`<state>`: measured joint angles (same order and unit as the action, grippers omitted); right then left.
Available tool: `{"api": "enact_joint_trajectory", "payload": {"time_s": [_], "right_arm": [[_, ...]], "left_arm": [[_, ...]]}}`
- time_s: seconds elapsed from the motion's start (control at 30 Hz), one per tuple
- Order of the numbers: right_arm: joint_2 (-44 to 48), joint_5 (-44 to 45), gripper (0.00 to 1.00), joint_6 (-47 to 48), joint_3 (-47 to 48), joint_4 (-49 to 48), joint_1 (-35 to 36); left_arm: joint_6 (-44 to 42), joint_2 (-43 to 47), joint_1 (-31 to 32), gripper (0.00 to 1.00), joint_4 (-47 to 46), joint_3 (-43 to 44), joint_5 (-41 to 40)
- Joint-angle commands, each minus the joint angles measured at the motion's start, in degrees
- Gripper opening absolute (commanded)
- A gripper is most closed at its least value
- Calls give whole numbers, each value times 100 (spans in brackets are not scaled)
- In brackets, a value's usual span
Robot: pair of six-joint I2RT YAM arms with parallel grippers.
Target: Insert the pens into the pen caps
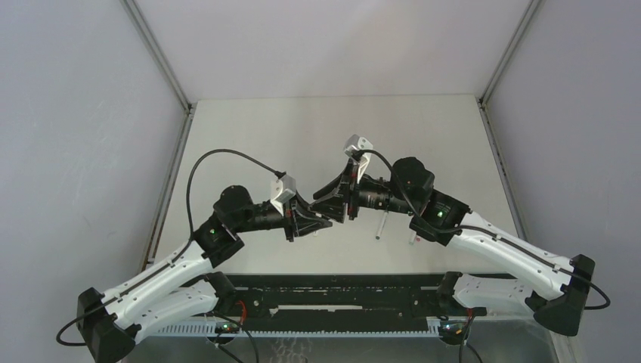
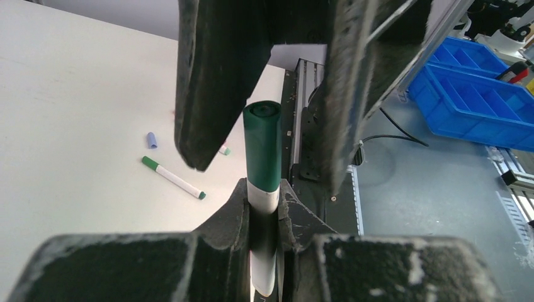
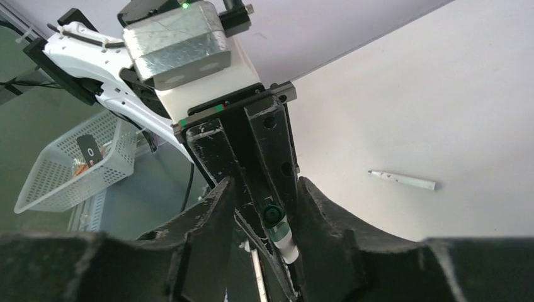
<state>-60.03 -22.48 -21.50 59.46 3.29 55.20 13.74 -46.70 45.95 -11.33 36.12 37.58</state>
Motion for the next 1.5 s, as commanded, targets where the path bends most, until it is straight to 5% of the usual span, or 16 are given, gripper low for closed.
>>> {"api": "enact_joint_trajectory", "payload": {"time_s": [0.0,0.2,0.43,0.87,1.07,1.3,1.47], "right_arm": [[-58,58,33,144,241,-132,76],[-125,147,0,255,240,186,132],[-342,33,0,327,71,860,315],[-553,-1857,0,153,-717,1121,518],[-522,-944,0,95,-562,1565,529],[95,2591,0,-78,34,1690,104],[427,2866,0,-82,-44,2257,-1090]], "left_arm": [[-126,135,36,0,-135,422,83],[-67,182,36,0,-216,471,41],[4,380,24,0,-291,598,-618],[733,612,-519,0,-1316,564,226],[268,516,-520,0,-631,676,52],[-54,435,-162,77,-47,119,-219],[100,1052,-161,89,519,-418,-1115]]}}
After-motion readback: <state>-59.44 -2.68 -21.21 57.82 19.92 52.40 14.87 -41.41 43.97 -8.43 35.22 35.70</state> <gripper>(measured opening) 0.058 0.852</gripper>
